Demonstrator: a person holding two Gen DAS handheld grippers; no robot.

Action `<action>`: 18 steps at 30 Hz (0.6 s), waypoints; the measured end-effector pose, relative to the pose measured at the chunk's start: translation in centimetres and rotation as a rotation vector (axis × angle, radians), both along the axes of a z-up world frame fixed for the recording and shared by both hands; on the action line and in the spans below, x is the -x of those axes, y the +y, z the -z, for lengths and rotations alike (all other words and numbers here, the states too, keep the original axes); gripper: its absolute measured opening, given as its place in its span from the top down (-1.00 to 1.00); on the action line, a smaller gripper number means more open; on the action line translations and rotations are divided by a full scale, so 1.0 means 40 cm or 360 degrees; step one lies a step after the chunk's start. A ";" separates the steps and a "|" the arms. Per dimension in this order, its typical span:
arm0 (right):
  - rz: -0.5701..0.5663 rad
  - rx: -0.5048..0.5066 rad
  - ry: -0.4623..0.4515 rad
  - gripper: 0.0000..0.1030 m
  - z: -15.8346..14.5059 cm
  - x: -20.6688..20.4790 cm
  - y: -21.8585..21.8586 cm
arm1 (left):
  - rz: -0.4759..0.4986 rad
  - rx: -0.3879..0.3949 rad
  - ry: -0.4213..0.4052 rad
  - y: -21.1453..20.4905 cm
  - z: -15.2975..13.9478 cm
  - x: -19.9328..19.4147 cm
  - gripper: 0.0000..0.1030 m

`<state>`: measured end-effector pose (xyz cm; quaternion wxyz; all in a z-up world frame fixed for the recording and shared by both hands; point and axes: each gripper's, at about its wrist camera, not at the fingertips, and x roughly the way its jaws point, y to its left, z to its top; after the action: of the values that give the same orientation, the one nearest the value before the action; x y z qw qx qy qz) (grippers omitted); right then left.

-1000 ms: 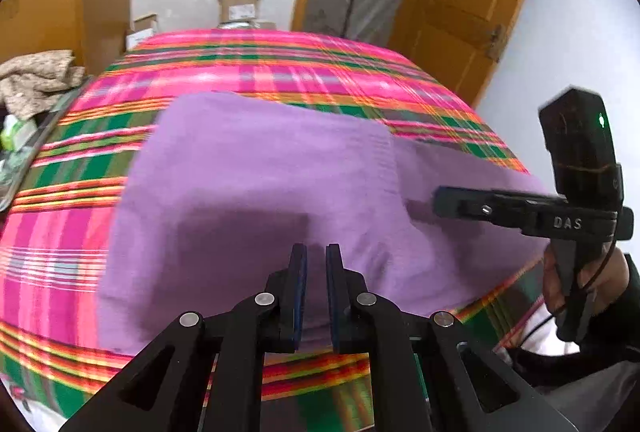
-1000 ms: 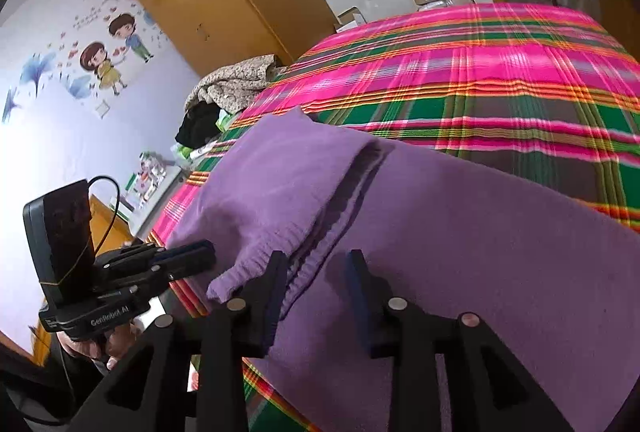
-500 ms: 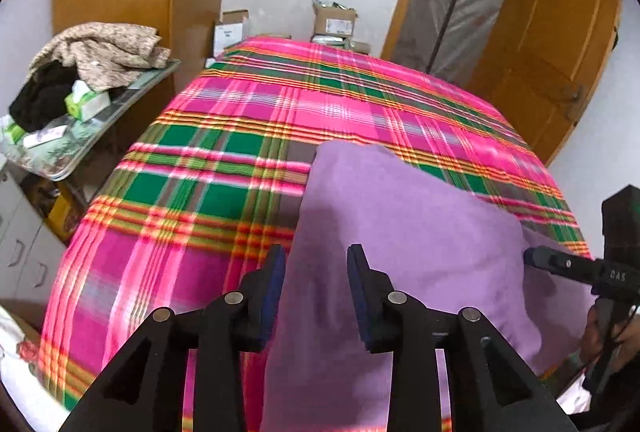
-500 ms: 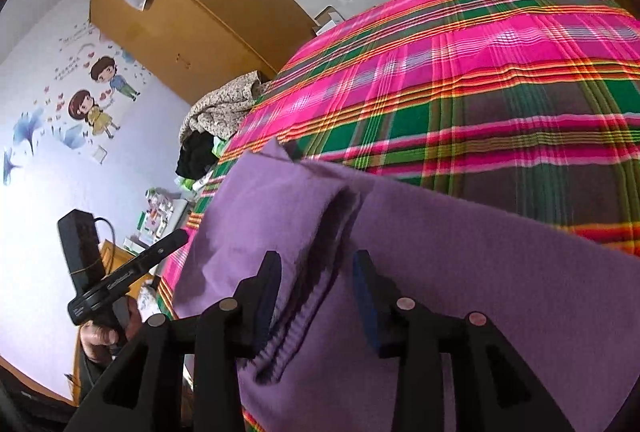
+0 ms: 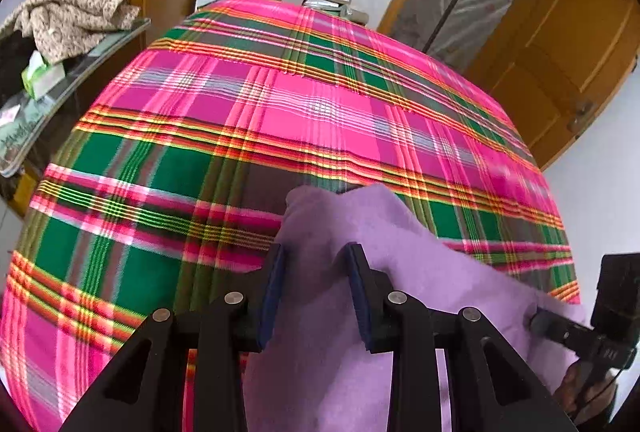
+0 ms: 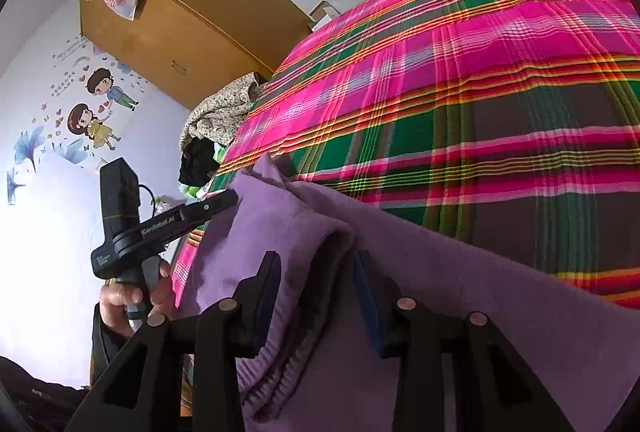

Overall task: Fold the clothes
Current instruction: 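Press the lilac fold flat with the right tool while the left tool pinches the edge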

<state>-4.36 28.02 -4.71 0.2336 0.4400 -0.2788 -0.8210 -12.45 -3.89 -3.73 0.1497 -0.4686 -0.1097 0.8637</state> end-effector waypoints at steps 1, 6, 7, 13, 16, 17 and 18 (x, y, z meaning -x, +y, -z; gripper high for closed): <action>-0.0003 0.0001 -0.0010 0.26 0.004 0.004 0.000 | 0.0001 -0.0009 -0.0001 -0.002 0.002 0.002 0.45; -0.0008 0.0010 -0.0031 0.72 0.014 0.018 -0.002 | 0.0005 -0.0025 0.0053 -0.010 -0.003 -0.010 0.82; -0.0014 0.0003 -0.0022 0.74 0.010 0.021 -0.006 | -0.0001 -0.0027 0.0072 -0.013 -0.007 -0.014 0.83; -0.0019 -0.0011 0.0006 0.79 -0.006 0.040 -0.017 | -0.0016 -0.0068 0.0090 -0.035 -0.009 -0.015 0.83; -0.0004 -0.0013 -0.0045 0.73 0.011 0.050 -0.013 | -0.0002 -0.0078 0.0060 -0.036 -0.003 -0.007 0.81; -0.0001 -0.0017 -0.0041 0.68 0.008 0.047 -0.011 | -0.0001 -0.0080 0.0058 -0.037 -0.004 -0.008 0.79; 0.0001 -0.0022 -0.0038 0.63 0.006 0.043 -0.009 | -0.0006 -0.0082 0.0064 -0.040 -0.010 -0.013 0.78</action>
<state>-6.08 27.68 -4.93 0.2269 0.4511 -0.2761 -0.8178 -11.95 -5.49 -3.31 0.1622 -0.4469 -0.1296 0.8702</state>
